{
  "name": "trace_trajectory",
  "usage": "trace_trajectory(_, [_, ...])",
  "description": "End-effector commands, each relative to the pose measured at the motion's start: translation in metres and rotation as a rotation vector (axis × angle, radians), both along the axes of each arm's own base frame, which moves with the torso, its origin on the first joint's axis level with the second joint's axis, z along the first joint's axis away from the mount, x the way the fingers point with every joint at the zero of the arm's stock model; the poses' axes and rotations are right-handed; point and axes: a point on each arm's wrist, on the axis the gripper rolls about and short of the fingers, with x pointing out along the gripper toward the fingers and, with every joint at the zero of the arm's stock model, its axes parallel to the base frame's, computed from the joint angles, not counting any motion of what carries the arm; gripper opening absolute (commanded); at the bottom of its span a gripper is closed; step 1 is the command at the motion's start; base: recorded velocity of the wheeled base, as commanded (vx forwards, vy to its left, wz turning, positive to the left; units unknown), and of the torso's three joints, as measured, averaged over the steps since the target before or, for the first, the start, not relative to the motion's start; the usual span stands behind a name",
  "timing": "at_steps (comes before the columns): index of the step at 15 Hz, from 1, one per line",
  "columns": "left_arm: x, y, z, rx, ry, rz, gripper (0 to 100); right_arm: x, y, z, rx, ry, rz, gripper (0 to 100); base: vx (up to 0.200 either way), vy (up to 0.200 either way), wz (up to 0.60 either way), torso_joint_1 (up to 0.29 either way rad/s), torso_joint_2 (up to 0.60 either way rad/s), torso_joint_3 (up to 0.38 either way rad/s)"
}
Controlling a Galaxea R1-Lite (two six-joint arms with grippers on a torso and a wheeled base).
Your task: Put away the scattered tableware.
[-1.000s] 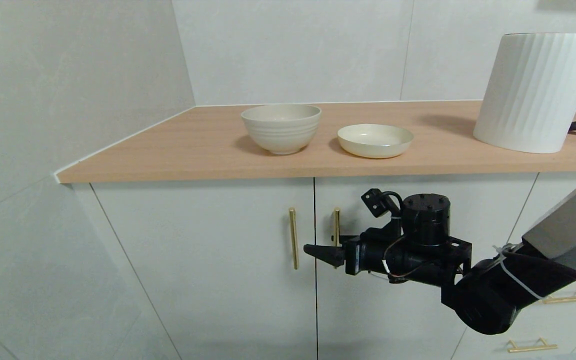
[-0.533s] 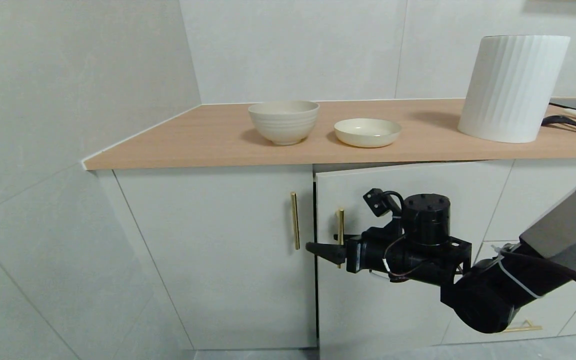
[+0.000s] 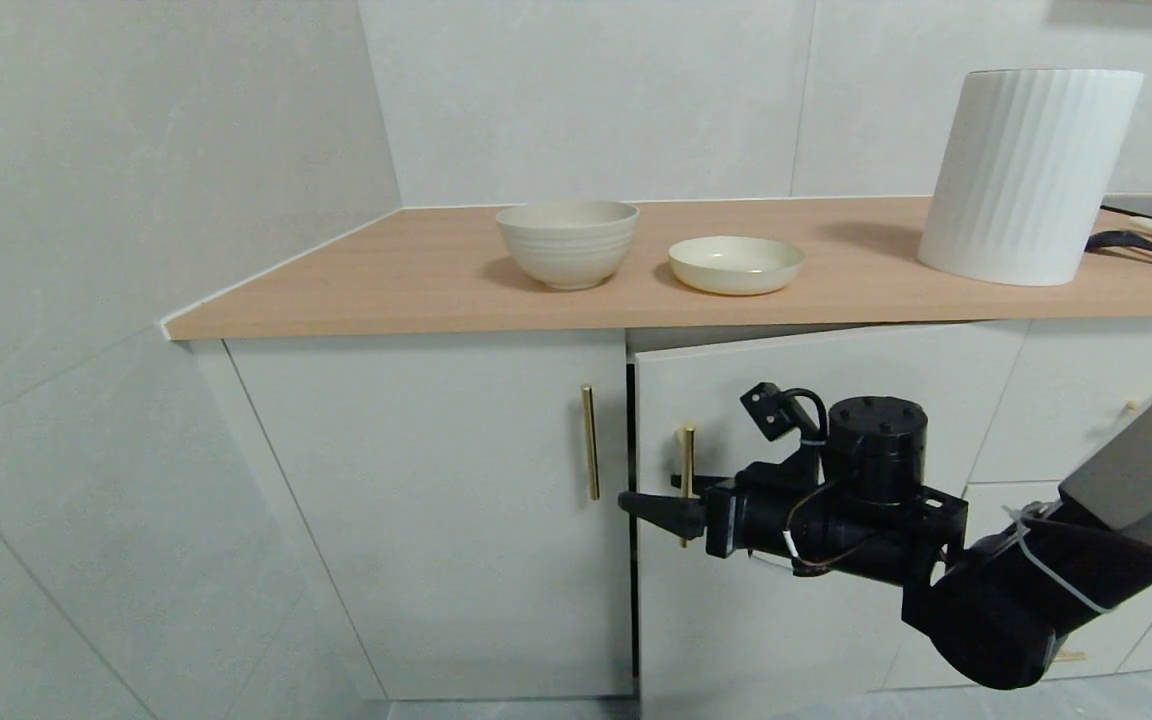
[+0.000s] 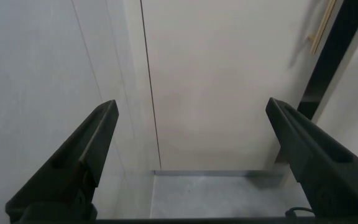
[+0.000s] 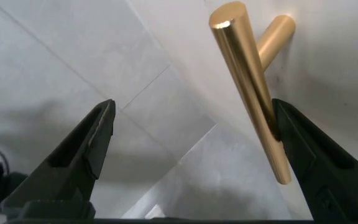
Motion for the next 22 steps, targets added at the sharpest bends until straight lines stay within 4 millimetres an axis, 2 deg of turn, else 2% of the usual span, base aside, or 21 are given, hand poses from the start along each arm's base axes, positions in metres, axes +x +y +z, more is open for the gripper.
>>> trace_trajectory(1, [0.0,0.0,0.0,0.001,0.0,0.001,100,-0.009,-0.006,0.005,-0.001,0.003,0.003,100,0.0,0.0,0.0,0.0,0.0,0.0])
trace_trajectory(4, [0.0,0.0,0.0,0.015,-0.001,-0.001,100,-0.019,-0.01,0.011,0.002,0.002,0.012,100,0.0,0.0,0.0,0.0,0.0,0.0])
trace_trajectory(7, [0.0,0.0,0.003,-0.008,-0.022,0.002,100,-0.045,-0.006,0.019,0.004,0.001,0.067,100,0.0,0.0,0.0,0.0,0.0,0.0])
trace_trajectory(9, [-0.01,-0.003,0.037,-0.001,-0.15,-0.124,100,-0.059,-0.007,0.029,0.018,-0.019,0.095,100,0.0,0.0,0.0,0.0,0.0,0.0])
trace_trajectory(12, [-0.008,-0.007,0.093,-0.02,0.031,-0.341,100,-0.062,-0.007,0.031,0.02,-0.024,0.103,100,0.0,0.0,0.0,0.0,0.0,0.0])
trace_trajectory(13, [0.003,-0.009,0.109,-0.033,0.076,-0.423,100,-0.063,-0.007,0.031,0.02,-0.024,0.103,100,0.0,0.0,0.0,0.0,0.0,0.0])
trace_trajectory(15, [0.041,-0.012,0.142,-0.104,0.186,-0.583,100,-0.063,-0.008,0.03,0.017,-0.02,0.101,100,0.0,0.0,0.0,0.0,0.0,0.0])
trace_trajectory(17, [0.092,-0.016,0.155,-0.165,0.311,-0.701,100,-0.064,-0.009,0.028,0.011,-0.014,0.102,100,0.0,0.0,0.0,0.0,0.0,0.0])
trace_trajectory(20, [0.162,-0.026,0.137,-0.233,0.471,-0.835,100,-0.065,-0.009,0.025,0.004,-0.008,0.103,100,0.0,0.0,0.0,0.0,0.0,0.0])
trace_trajectory(21, [0.182,-0.031,0.121,-0.251,0.538,-0.849,100,-0.065,-0.009,0.025,0.004,-0.006,0.103,100,0.0,0.0,0.0,0.0,0.0,0.0])
trace_trajectory(22, [0.191,-0.035,0.102,-0.272,0.622,-0.856,100,-0.065,-0.009,0.025,0.004,-0.008,0.103,100,0.0,0.0,0.0,0.0,0.0,0.0])
